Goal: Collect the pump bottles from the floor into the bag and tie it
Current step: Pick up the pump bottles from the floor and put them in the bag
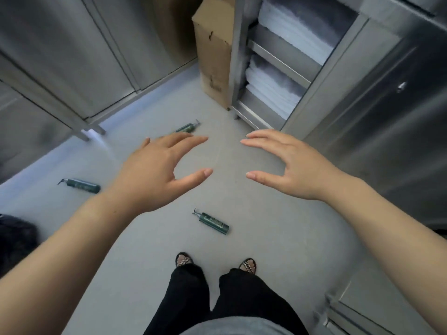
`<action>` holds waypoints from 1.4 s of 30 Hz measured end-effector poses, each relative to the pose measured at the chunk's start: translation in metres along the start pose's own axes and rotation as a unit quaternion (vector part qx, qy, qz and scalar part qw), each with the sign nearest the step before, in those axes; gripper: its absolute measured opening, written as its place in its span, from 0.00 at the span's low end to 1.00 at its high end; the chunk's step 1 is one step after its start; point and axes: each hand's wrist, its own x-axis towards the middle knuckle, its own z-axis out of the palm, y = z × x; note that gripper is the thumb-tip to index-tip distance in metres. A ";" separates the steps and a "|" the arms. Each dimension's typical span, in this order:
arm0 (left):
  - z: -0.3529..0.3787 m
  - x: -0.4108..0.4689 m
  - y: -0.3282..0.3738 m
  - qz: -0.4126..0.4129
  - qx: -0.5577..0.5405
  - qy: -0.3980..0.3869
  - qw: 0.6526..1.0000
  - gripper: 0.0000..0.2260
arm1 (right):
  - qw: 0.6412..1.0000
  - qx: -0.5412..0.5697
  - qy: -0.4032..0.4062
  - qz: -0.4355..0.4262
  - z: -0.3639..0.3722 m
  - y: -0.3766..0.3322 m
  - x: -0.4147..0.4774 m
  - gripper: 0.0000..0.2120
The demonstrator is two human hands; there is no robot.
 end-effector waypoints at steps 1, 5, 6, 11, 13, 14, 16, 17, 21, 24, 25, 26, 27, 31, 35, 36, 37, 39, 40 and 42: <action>0.000 -0.001 -0.005 -0.008 0.003 0.001 1.000 0.33 | 1.000 0.000 -0.006 -0.008 0.001 0.001 0.009 0.29; 0.004 0.006 -0.032 -0.019 0.012 -0.023 0.999 0.32 | 1.000 -0.009 -0.015 -0.012 0.014 0.007 0.033 0.30; 0.007 0.010 -0.041 -0.019 0.013 -0.033 0.999 0.32 | 1.000 -0.006 -0.014 -0.008 0.019 0.010 0.038 0.30; 0.034 0.028 -0.083 -0.042 0.021 -0.058 0.997 0.32 | 0.999 0.007 -0.041 0.002 0.052 0.030 0.067 0.30; 0.048 0.032 -0.094 -0.064 0.009 -0.063 0.996 0.32 | 0.998 0.015 -0.054 -0.005 0.065 0.040 0.083 0.31; 0.057 0.034 -0.100 -0.075 0.005 -0.064 0.995 0.32 | 0.998 0.021 -0.062 -0.010 0.072 0.046 0.091 0.31; 0.078 0.041 -0.111 -0.097 -0.002 -0.066 0.993 0.32 | 0.996 0.026 -0.080 -0.023 0.090 0.060 0.111 0.30; 0.091 0.045 -0.117 -0.109 -0.005 -0.064 0.992 0.31 | 0.995 0.029 -0.092 -0.031 0.102 0.069 0.121 0.29; 0.163 0.062 -0.149 -0.157 -0.020 -0.026 0.987 0.31 | 0.988 0.042 -0.126 -0.076 0.169 0.111 0.161 0.27; 0.233 0.075 -0.181 -0.187 -0.030 -0.003 0.982 0.29 | 0.986 0.041 -0.134 -0.093 0.234 0.149 0.181 0.28; 0.260 0.077 -0.192 -0.193 -0.033 -0.001 0.981 0.29 | 0.985 0.042 -0.133 -0.099 0.259 0.162 0.186 0.29; 0.288 0.079 -0.204 -0.197 -0.035 -0.001 0.980 0.29 | 0.985 0.043 -0.133 -0.102 0.285 0.176 0.189 0.29; 0.318 0.081 -0.218 -0.203 -0.036 -0.001 0.978 0.29 | 0.985 0.044 -0.133 -0.104 0.312 0.191 0.192 0.29; 0.438 0.083 -0.273 -0.221 -0.030 -0.017 0.975 0.29 | 0.983 0.046 -0.144 -0.103 0.428 0.250 0.199 0.30; 0.554 0.089 -0.329 -0.228 -0.023 -0.042 0.972 0.29 | 0.981 0.042 -0.161 -0.101 0.542 0.306 0.205 0.30; 0.580 0.091 -0.343 -0.228 -0.018 -0.046 0.972 0.29 | 0.981 0.042 -0.163 -0.099 0.568 0.319 0.206 0.31; 0.605 0.092 -0.357 -0.228 -0.014 -0.048 0.972 0.29 | 0.981 0.043 -0.164 -0.098 0.592 0.331 0.208 0.31; 0.648 0.094 -0.385 -0.230 -0.014 -0.044 0.972 0.27 | 0.982 0.045 -0.162 -0.089 0.637 0.354 0.212 0.30; 0.668 0.094 -0.396 -0.233 -0.021 -0.043 0.971 0.27 | 0.982 0.045 -0.162 -0.083 0.656 0.364 0.213 0.30; 0.705 0.092 -0.415 -0.237 -0.030 -0.040 0.970 0.26 | 0.983 0.037 -0.165 -0.070 0.692 0.380 0.211 0.29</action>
